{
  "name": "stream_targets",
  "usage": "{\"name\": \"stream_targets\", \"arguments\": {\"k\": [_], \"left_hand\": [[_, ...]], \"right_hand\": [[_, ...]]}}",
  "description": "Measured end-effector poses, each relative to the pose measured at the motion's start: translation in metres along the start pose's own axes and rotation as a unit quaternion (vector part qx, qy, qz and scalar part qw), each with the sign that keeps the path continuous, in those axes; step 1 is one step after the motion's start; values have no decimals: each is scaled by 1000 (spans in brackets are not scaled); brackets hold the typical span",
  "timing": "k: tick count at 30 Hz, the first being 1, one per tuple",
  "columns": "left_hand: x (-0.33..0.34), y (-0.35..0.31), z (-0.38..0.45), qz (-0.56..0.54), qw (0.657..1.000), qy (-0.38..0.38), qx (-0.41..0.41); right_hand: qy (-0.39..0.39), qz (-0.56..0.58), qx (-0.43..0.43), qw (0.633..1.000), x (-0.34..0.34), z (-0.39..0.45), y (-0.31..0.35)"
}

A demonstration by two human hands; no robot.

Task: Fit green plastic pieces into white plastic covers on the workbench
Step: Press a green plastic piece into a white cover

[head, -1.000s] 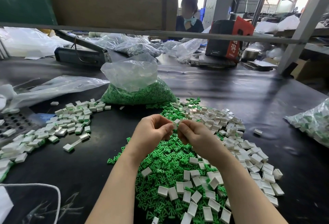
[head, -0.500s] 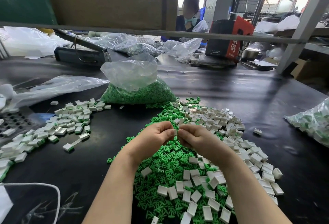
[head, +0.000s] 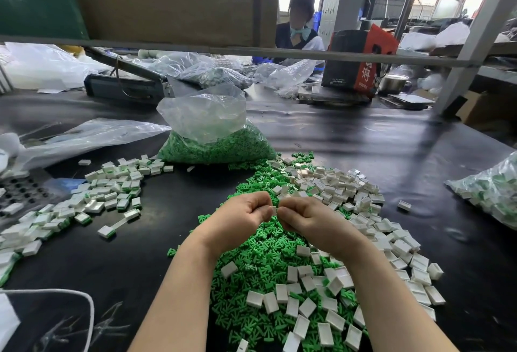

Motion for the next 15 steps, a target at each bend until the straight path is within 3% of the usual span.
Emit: {"name": "stream_targets", "arguments": {"k": [8, 15], "left_hand": [[-2, -3, -1, 12, 1000, -8, 7], [-3, -7, -3, -68, 998, -1, -12]], "right_hand": [[-4, 12, 2, 1000, 2, 0, -1], [5, 180, 73, 981, 9, 0, -4]]}}
Point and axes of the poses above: each hand's wrist, its own z-axis towards the middle knuckle, its own x-axis out of the palm, y = z × x, the point moved 4 cm from there along z, towards the middle knuckle, and after that the axes turned 13 degrees about -y, right-handed, at the moved point
